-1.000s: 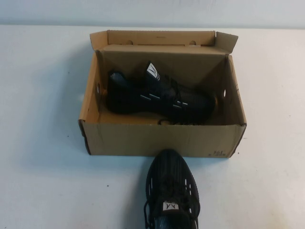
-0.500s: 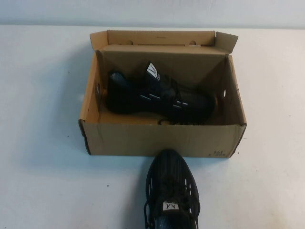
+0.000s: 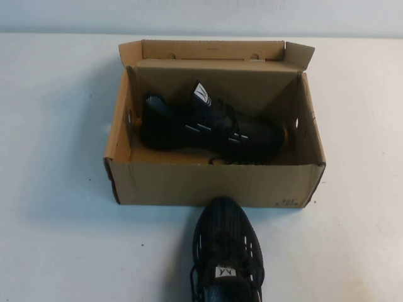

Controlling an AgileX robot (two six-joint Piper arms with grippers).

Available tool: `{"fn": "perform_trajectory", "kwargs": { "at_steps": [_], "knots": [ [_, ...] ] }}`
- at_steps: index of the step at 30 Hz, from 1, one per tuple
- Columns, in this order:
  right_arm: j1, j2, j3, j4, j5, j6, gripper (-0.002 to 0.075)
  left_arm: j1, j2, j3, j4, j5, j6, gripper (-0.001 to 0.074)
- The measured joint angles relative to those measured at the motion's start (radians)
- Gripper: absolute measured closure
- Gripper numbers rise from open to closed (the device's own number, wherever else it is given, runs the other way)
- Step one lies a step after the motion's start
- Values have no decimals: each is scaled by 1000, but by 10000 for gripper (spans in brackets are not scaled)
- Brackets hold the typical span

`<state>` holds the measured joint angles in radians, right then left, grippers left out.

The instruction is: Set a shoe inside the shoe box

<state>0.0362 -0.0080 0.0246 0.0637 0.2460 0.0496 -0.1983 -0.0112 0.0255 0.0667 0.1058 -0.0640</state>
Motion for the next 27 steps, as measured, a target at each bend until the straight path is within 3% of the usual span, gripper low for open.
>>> {"fn": "perform_trajectory", "kwargs": {
  "at_steps": [11, 22, 27],
  "knots": [
    [0, 0, 0, 0, -452, 0, 742, 0, 0, 0, 0, -311, 0, 736],
    [0, 0, 0, 1, -505, 0, 743, 0, 0, 0, 0, -338, 0, 736],
    [0, 0, 0, 2, -633, 0, 742, 0, 0, 0, -4, -433, -25, 736]
  ]
}}
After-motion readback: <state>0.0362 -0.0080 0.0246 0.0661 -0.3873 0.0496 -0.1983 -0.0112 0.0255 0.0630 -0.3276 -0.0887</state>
